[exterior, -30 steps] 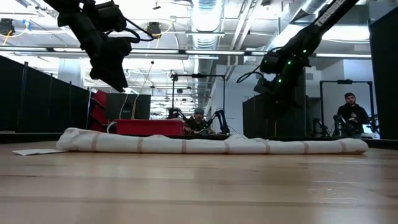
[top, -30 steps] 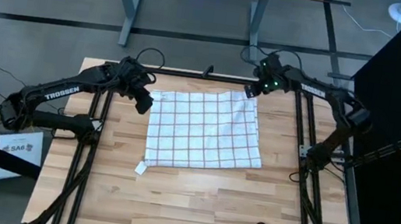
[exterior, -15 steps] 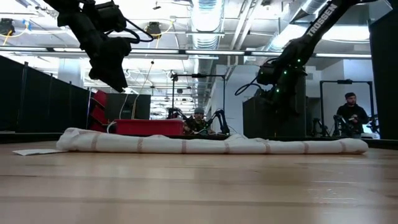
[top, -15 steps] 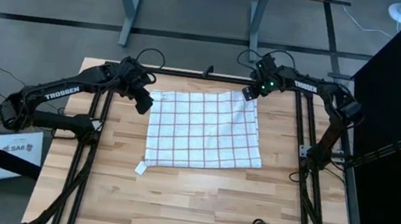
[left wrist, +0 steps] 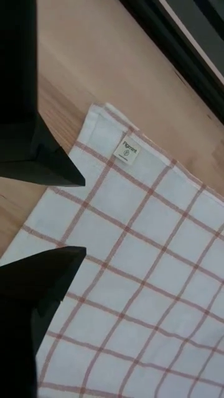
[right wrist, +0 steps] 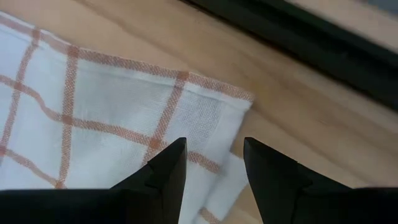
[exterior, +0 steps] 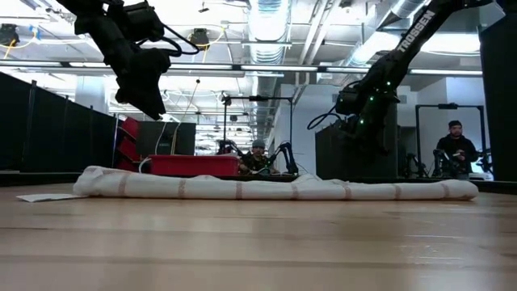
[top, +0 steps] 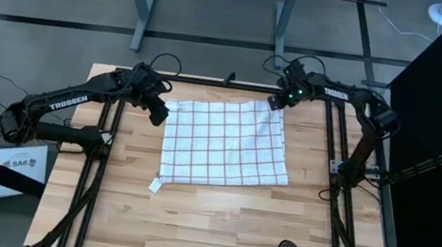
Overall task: Roll towel
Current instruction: Fold the white patterned towel
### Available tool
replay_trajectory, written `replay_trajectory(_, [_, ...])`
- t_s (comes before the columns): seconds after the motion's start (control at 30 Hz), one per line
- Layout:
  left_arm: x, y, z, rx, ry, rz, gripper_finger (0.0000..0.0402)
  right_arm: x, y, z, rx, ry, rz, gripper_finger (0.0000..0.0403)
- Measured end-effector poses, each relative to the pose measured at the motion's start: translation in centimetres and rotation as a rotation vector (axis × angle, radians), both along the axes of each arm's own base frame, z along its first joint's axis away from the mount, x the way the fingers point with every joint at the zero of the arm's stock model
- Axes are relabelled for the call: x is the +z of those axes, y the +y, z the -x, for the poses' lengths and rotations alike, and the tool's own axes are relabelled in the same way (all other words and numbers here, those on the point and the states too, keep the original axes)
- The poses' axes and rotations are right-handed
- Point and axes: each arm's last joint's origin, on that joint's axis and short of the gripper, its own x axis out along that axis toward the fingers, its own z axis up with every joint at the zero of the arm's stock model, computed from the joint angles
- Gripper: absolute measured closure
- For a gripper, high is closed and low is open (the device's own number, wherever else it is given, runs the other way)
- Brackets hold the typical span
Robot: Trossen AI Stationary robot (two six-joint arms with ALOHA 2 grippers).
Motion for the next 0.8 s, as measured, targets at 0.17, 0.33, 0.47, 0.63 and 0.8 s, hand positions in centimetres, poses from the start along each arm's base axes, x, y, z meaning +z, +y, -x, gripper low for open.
replay_trajectory(0.17, [0.0, 0.0, 0.0, -0.003, 0.002, -0.001, 0.0249, -0.5, -0.1, -0.2, -0.005, -0.01, -0.011, 0.0257])
replay_trajectory(0.33, [0.0, 0.0, 0.0, -0.007, 0.005, -0.003, 0.0249, -0.4, -0.4, -0.3, -0.024, -0.029, -0.001, 0.0257])
replay_trajectory(0.47, [0.0, 0.0, 0.0, -0.01, 0.006, -0.004, 0.0249, -1.3, -0.8, -0.2, -0.031, -0.007, -0.069, 0.0257])
replay_trajectory(0.63, [0.0, 0.0, 0.0, -0.01, 0.007, -0.003, 0.0249, -1.6, -1.5, -0.9, -0.009, 0.006, -0.095, 0.0257])
replay_trajectory(0.8, [-0.1, -0.1, 0.1, -0.01, 0.017, 0.006, 0.0249, -0.5, -2.3, -1.7, 0.019, -0.012, -0.057, 0.026])
